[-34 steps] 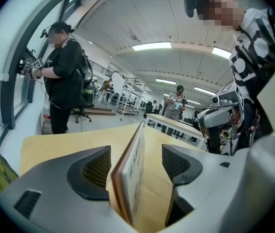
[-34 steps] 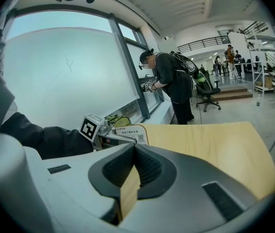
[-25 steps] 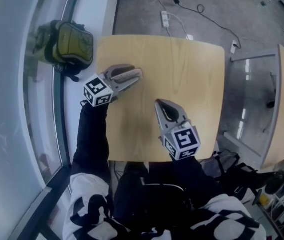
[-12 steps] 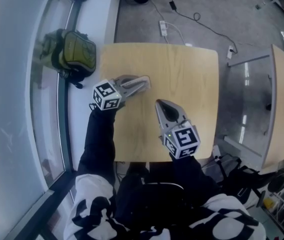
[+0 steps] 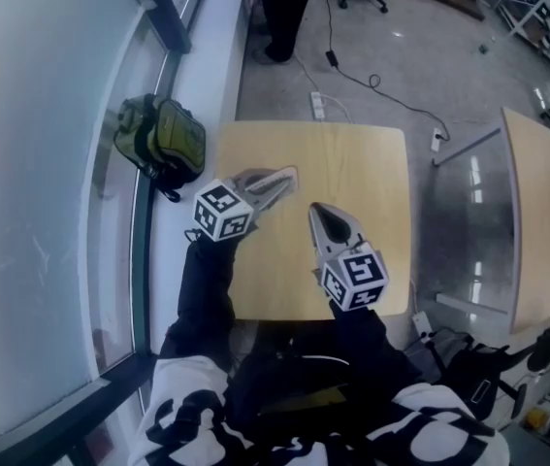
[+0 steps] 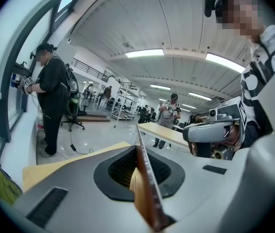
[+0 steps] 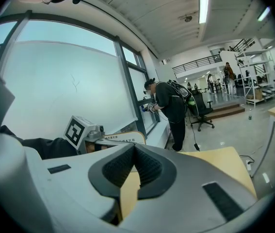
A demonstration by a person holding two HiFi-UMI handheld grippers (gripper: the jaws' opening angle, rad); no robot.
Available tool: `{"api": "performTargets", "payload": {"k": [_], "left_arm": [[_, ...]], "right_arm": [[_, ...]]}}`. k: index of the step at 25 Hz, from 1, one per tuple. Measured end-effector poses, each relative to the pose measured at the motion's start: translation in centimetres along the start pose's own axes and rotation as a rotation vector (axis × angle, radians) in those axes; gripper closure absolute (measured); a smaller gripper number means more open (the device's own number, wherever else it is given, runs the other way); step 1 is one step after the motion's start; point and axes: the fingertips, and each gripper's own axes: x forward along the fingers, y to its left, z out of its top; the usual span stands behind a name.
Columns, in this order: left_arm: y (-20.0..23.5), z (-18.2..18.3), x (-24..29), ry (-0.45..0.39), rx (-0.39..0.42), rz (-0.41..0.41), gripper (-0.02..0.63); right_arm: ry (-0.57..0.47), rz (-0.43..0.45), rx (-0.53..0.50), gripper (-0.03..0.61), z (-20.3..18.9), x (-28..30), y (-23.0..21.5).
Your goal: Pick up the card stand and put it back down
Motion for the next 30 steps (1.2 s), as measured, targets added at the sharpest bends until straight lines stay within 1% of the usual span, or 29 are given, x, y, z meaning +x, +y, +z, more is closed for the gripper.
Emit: {"api": "performTargets", "payload": {"k": [4,7,11,14,19,22,26,30], "left_arm": [[-2.1,1.8,-2.3,-0.014,0.022,0.101,0.593],[-3.8,2.5,-3.8,-0.018,0.037,0.166,0.593],[-6.1,3.7,-5.5,-0.027,0.060,0.229,0.594],[-7.7,5.5,-7.0,-0.080,0.073,0.269,0.592],[-8.2,7.8,-10.4,-0.166,0.046,0.413,0.593],[-8.7,8.3,-11.9,-0.188,0.058,0.468,0.594],[-9.5,8.0,-13.6,-0.208,0.069,0.536,0.594],[-10.4,8.8,-15.4,-0.249,0.109,0.640,0.594]], "right_arm": [[-0.016,0.008,-0.015,0.557,1.2,-1.2,1.6],[-0.037,0.022,-0.046,0.557,2.5,-1.8,3.1],[-0.076,0.034,-0.091,0.557,4.5,-2.6,4.9],[-0.107,0.035,-0.121,0.557,5.9,-3.4,5.9],[-0.157,0.029,-0.158,0.557,7.7,-4.4,7.0],[-0.170,0.019,-0.168,0.557,7.9,-4.7,7.5],[-0.176,0.010,-0.178,0.557,7.6,-4.9,8.5],[-0.197,0.011,-0.186,0.557,8.1,-5.1,9.7]]}}
